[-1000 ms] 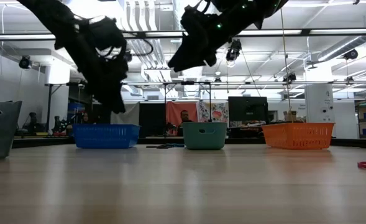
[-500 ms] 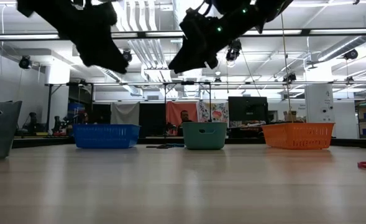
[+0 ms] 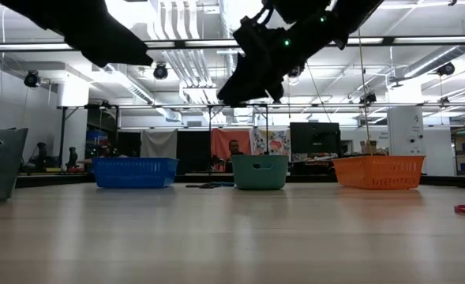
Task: Sort rubber bands into baskets
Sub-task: Put the black rubber band into the black bin
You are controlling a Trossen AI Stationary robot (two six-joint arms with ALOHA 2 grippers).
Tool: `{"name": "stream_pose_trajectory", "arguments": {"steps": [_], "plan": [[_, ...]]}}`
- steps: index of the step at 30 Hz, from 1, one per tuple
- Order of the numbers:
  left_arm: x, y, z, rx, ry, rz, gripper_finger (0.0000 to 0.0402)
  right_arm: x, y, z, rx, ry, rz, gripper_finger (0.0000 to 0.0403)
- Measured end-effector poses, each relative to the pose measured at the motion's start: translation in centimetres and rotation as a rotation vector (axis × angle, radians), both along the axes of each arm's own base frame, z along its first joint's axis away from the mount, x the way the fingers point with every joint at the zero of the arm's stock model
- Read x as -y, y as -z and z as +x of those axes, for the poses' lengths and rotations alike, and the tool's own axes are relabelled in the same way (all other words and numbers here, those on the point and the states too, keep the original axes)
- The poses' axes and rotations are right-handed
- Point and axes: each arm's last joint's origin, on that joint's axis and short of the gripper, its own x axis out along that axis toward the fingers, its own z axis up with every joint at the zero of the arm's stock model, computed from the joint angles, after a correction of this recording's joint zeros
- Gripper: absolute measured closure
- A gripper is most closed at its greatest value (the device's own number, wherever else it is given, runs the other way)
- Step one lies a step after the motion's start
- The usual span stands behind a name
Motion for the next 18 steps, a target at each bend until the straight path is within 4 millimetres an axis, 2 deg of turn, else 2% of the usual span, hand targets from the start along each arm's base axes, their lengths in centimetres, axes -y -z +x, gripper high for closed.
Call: {"name": "stream_pose_trajectory", "arguments": {"steps": [7,18], "plan": [[1.0,1.7,-0.6,0.117,0.051,-0.051,0.0206,-1.3,-2.1,0.9,0.055,-0.034,-0.039,0.0297],[1.1,2.4,-0.9,0.144,0.077,-0.069,0.0206,-0.6,-4.5,1.5,-0.023,0.124,-0.093,0.0346]]}}
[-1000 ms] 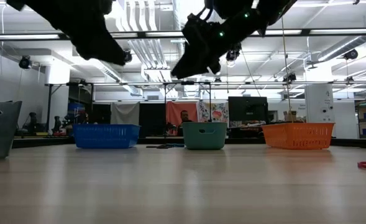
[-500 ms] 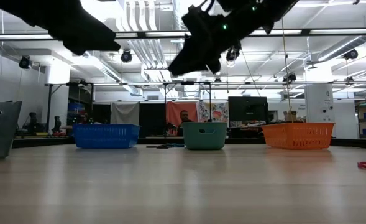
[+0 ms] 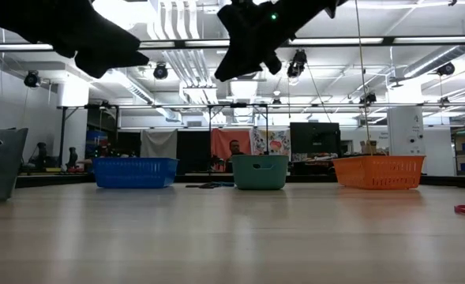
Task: Sort rubber bands into baskets
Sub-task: Put the black rubber band into the black bin
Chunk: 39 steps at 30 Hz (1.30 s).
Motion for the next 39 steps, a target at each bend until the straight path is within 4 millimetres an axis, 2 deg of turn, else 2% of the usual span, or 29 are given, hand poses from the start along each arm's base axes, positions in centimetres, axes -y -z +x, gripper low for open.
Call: {"name": "stream_pose_trajectory", "arguments": {"steps": [3,8,12,16,21,26,39], "plan": [[0.0,0.3,-0.1,-0.013,0.002,0.013,0.0206,0.4,-0.2,0.7,-0.008,0.021,0.017,0.0357],[0.0,0.2,0.0,-0.008,0.002,0.011,0.0206,1.2,0.7,2.3,-0.034,0.034,0.009,0.0372],[0.0,0.1,0.0,-0.007,0.003,0.011,0.0206,2.0,1.2,3.0,-0.052,0.116,-0.014,0.0376],[0.0,0.1,0.0,-0.008,0.005,0.02,0.0206,2.9,1.5,3.7,-0.054,0.178,0.038,0.0376],[0.0,0.1,0.0,-0.006,0.001,0.023,0.0206,2.9,3.2,4.0,-0.114,0.209,0.096,0.0376],[0.0,0.1,0.0,-0.007,-0.002,0.024,0.0206,2.7,4.1,4.0,-0.14,0.205,0.177,0.0376],[0.0,0.1,0.0,-0.007,-0.003,0.028,0.0206,2.5,4.4,4.1,-0.149,0.199,0.178,0.0376]]}}
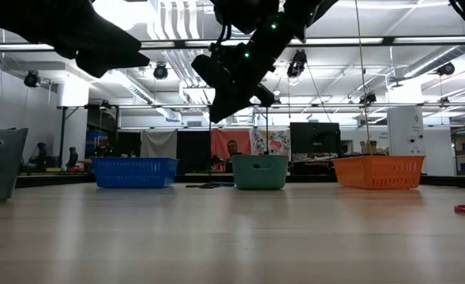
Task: Sort rubber bands into baskets
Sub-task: Put the black rubber band into the black bin
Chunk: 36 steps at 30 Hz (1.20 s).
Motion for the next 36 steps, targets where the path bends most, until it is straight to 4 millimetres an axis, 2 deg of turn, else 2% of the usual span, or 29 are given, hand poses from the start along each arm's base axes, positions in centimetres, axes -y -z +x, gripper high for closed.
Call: {"name": "stream_pose_trajectory", "arguments": {"steps": [7,13,17,23,29,33,36], "plan": [[-0.1,0.1,-0.2,-0.017,0.001,0.001,0.0206,0.0,0.0,0.0,0.015,0.021,0.02,0.0376],[-0.6,-1.3,-1.1,-0.188,-0.066,-0.006,0.0206,-0.5,0.7,0.1,0.0,0.015,0.027,0.0376],[-0.9,-2.8,-1.5,-0.274,-0.122,0.042,0.0206,-0.5,1.6,0.5,-0.008,0.016,0.028,0.0376],[-1.1,-4.6,-1.6,-0.303,-0.16,0.15,0.0206,-0.3,3.7,1.4,-0.008,0.019,0.029,0.0376],[-1.4,-4.9,-1.6,-0.301,-0.192,0.254,0.0206,0.4,5.6,2.5,-0.026,0.039,0.036,0.0376],[-1.6,-4.9,-1.8,-0.301,-0.241,0.306,0.0206,0.6,5.8,3.6,-0.03,0.005,0.063,0.0376],[-1.7,-5.2,-1.9,-0.323,-0.25,0.322,0.0206,0.6,5.9,3.8,-0.107,-0.004,0.098,0.0376]]}}
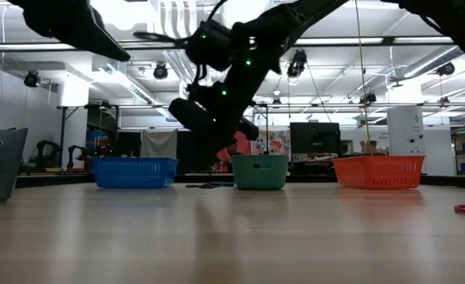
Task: Sort rubber bands into baskets
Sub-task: Put the black rubber band into the black bin
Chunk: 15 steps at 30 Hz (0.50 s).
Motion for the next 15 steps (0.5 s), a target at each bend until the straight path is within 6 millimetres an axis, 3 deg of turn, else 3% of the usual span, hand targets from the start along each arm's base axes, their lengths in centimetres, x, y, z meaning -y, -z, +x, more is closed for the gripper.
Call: {"name": "stream_pose_trajectory", "arguments": {"steps": [5,15], "plan": [[-0.2,-1.4,-0.4,-0.002,-0.016,-0.014,0.0206,0.8,-1.1,0.8,-0.084,0.061,0.038,0.0376],[-1.0,-2.2,-2.1,-0.006,-0.045,-0.044,0.0206,1.1,-1.7,3.1,-0.235,-0.042,-0.013,0.0376]]}}
